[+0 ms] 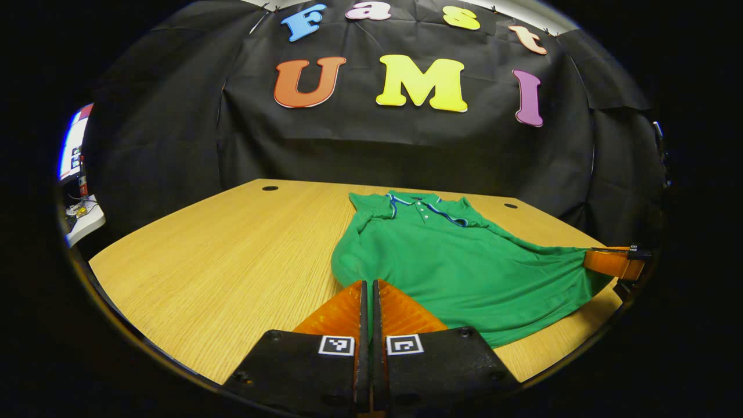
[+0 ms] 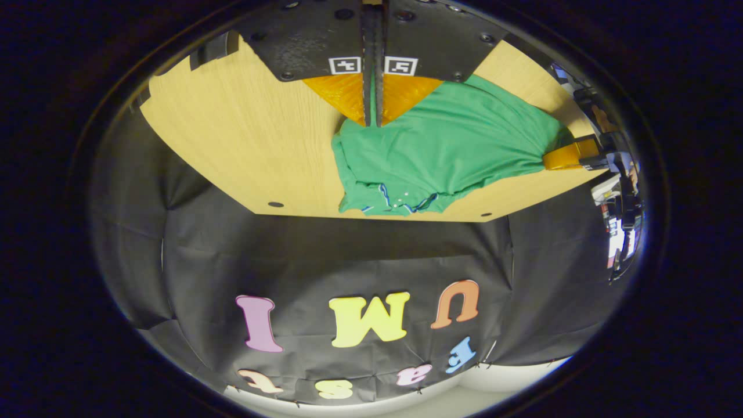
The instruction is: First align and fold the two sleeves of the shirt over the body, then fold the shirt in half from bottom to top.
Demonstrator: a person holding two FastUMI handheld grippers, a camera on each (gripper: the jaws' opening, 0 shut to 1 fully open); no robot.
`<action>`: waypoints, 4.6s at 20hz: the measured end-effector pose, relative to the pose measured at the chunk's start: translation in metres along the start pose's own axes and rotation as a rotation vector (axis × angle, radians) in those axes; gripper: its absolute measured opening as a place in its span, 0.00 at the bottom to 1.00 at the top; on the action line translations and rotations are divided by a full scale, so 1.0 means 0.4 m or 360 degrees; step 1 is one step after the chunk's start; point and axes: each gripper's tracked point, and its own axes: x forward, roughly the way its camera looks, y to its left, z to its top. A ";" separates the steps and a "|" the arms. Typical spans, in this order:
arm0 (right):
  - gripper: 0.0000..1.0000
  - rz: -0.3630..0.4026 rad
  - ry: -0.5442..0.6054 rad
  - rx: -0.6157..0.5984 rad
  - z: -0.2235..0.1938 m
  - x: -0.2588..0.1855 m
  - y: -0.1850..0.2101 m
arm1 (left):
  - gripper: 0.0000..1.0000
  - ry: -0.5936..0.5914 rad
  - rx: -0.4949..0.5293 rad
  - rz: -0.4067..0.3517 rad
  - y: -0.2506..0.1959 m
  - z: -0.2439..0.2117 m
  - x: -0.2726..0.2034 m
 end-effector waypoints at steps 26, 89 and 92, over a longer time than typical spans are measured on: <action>0.00 -0.0171 -0.0379 -0.0037 0.580 0.661 -0.048 | 0.08 -0.0546 0.0049 -0.0099 0.041 0.654 0.610; 0.96 -0.0365 -0.0704 -0.0133 0.319 0.393 -0.041 | 1.00 -0.0518 0.0191 0.0053 -0.025 0.253 0.336; 0.93 -0.0395 -0.0693 -0.0183 0.291 0.334 -0.039 | 1.00 -0.0504 0.0156 0.0080 -0.072 0.219 0.244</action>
